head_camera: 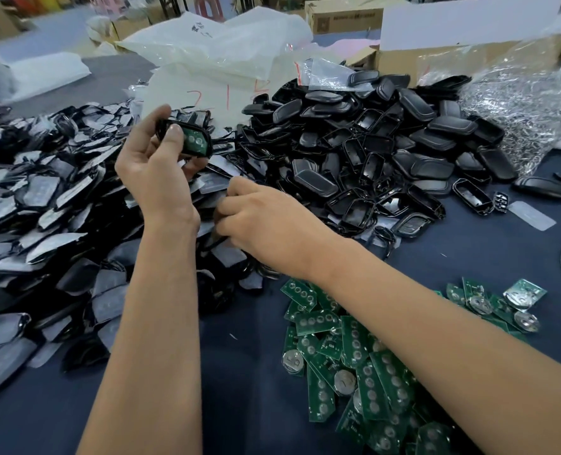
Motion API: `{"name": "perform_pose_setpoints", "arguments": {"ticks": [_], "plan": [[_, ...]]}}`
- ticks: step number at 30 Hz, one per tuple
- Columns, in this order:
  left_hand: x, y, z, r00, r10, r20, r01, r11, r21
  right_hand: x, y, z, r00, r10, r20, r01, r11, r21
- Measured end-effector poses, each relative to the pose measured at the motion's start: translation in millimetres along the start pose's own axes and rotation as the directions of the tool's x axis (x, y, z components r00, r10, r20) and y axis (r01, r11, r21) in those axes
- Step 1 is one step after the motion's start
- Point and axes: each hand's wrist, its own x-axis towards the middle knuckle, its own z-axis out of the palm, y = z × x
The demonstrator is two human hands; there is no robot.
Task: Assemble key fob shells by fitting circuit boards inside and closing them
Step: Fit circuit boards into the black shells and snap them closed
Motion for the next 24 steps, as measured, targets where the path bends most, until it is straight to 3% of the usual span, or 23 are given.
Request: {"name": "perform_pose_setpoints", "arguments": {"ticks": [10,12,16,18,21,24], "plan": [[6.5,6.0,-12.4,0.997,-0.044,-0.061,0.041,0.998,-0.056,-19.3,23.8,-10.0,0.980,0.193,-0.046,-0.195,0.981,-0.026],[5.9,8.3,-13.9,0.996,-0.056,-0.066,0.052,0.996,-0.068,-19.7,24.5,-10.0,0.962,0.259,-0.080,-0.253,0.964,0.079],[-10.0,9.4,-0.2,0.999,-0.041,0.023,0.041,0.999,-0.019,-30.3,38.7,-20.4,0.800,0.578,-0.159,-0.411,0.722,0.556],[-25.3,5.3,15.7,0.985,-0.034,0.168,0.031,0.999,0.022,-43.2,55.9,-25.5,0.703,0.698,-0.133,-0.431,0.567,0.702],[-61.1,-12.6,48.4,0.880,-0.027,0.475,-0.062,0.983,0.172,-69.6,80.9,-30.0,0.529,0.843,-0.095,-0.378,0.335,0.863],[-98.3,-40.2,71.8,0.765,-0.092,0.638,-0.139,0.943,0.302,-102.4,96.5,-28.1,0.372,0.927,-0.054,-0.294,0.173,0.940]]}}
